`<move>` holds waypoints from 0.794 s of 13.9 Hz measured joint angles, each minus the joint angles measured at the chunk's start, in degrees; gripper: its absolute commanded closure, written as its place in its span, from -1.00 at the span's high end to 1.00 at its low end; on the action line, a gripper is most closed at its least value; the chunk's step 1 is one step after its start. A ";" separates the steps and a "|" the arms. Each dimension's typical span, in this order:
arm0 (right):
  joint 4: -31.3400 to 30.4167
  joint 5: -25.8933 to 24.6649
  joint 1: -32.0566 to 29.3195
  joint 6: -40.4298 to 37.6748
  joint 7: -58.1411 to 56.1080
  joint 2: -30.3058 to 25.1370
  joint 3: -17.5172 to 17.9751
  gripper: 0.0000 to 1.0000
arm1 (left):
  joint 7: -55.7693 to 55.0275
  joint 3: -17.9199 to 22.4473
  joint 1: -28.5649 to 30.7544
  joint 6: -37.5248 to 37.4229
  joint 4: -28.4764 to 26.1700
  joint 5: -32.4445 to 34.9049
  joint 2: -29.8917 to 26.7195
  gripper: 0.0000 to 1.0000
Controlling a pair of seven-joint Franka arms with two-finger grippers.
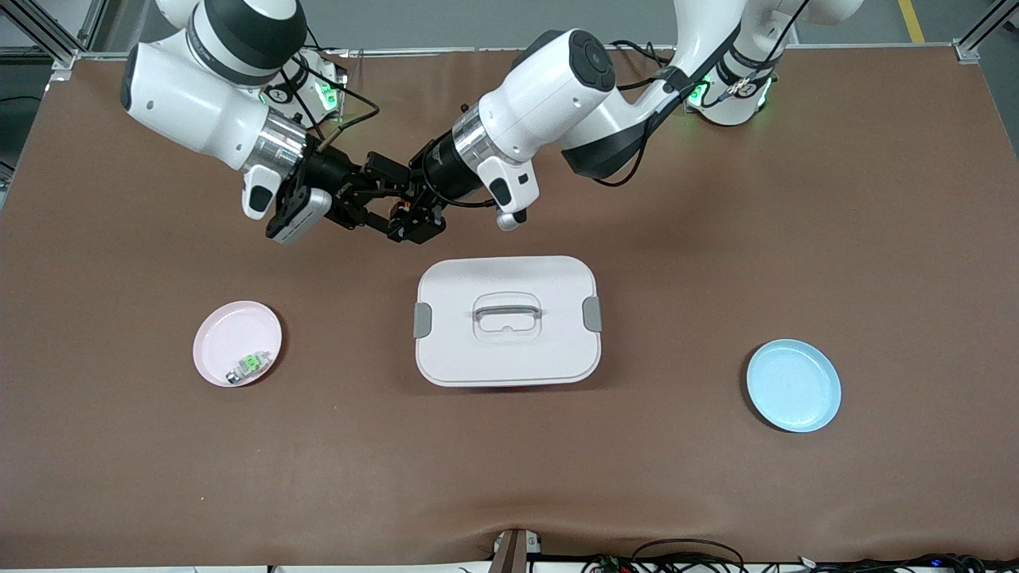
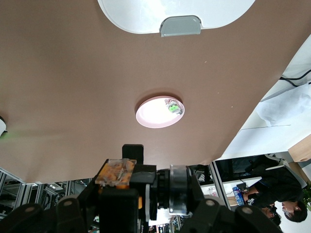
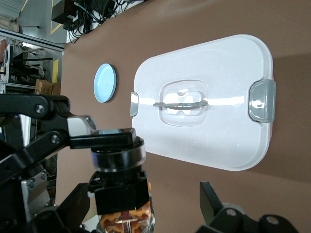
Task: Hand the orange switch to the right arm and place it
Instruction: 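Close the right gripper on the orange switch beside the left gripper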
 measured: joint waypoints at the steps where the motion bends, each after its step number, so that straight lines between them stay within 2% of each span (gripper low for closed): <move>1: -0.02 0.00 0.00 0.00 0.16 0.00 -0.07 1.00 | 0.00 0.00 -0.02 0.00 0.00 0.00 0.00 -0.80; 9: 0.44 0.14 -0.01 0.06 0.84 -0.34 -0.53 1.00 | 0.00 0.00 -0.03 0.02 0.00 0.00 0.00 -0.80; 11: 1.00 0.19 -0.02 -0.53 1.73 -0.62 -0.77 0.88 | 0.00 0.00 -0.03 0.02 0.00 0.00 0.00 -0.80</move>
